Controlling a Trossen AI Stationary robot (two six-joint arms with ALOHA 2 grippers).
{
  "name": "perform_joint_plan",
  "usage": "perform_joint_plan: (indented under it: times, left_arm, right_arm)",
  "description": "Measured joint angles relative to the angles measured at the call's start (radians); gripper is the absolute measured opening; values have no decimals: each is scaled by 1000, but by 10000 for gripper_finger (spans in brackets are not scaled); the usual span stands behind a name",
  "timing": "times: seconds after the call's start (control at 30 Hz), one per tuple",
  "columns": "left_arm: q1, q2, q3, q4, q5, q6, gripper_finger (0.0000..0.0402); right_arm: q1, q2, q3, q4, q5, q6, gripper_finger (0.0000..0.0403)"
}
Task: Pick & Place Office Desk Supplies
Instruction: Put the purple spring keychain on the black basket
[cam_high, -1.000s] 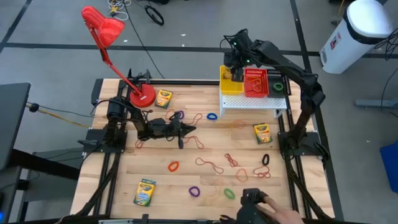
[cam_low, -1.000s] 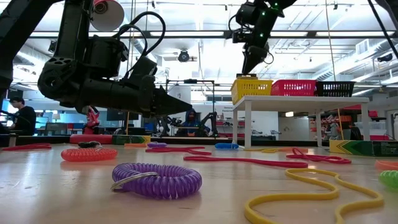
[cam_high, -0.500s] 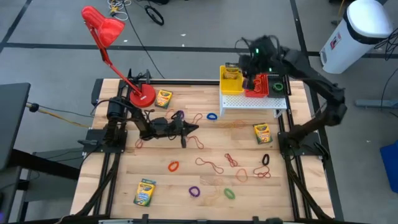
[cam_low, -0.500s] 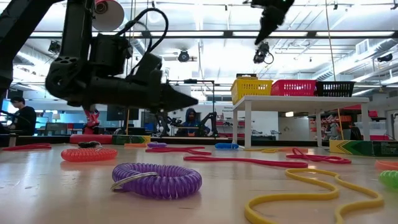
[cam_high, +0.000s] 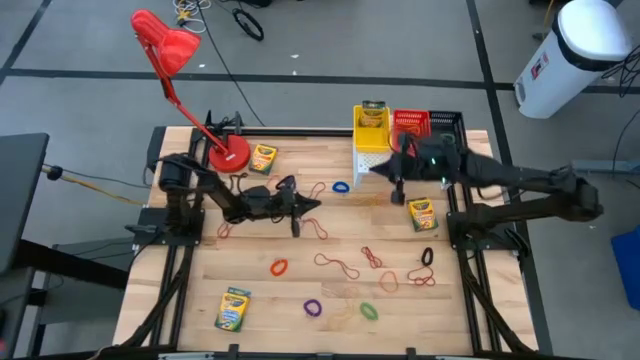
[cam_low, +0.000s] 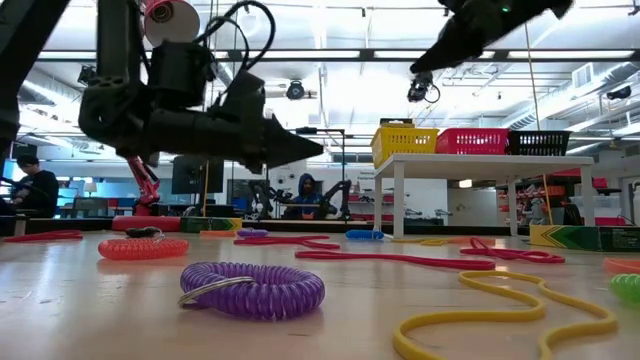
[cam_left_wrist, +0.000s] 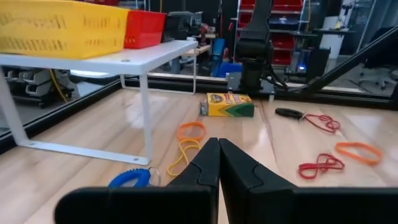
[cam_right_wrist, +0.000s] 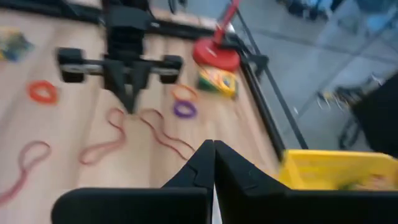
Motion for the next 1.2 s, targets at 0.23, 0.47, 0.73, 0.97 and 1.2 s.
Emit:
perform_joint_plan:
  times: [0.23,0.47,0.73,0.97,1.2]
  left_arm:
    - [0,-238,-5,-401,-49,-28,21]
    - [0,-383,88,-1020,-99,-179,65]
    - [57,-391,269,-1558,-214,-286,124]
    - [171,-360,277,-1588,-80,-80,169]
    - [209,-301,278,-1555,-62,154,165]
  right_arm:
    - [140,-86,-284,382,5,47,5]
    - [217,-94,-421,544,43,49,13]
    - [246,-94,-479,614,51,42,15]
    - [247,-93,-499,617,51,42,15]
    - [251,-93,-513,636,38,46,15]
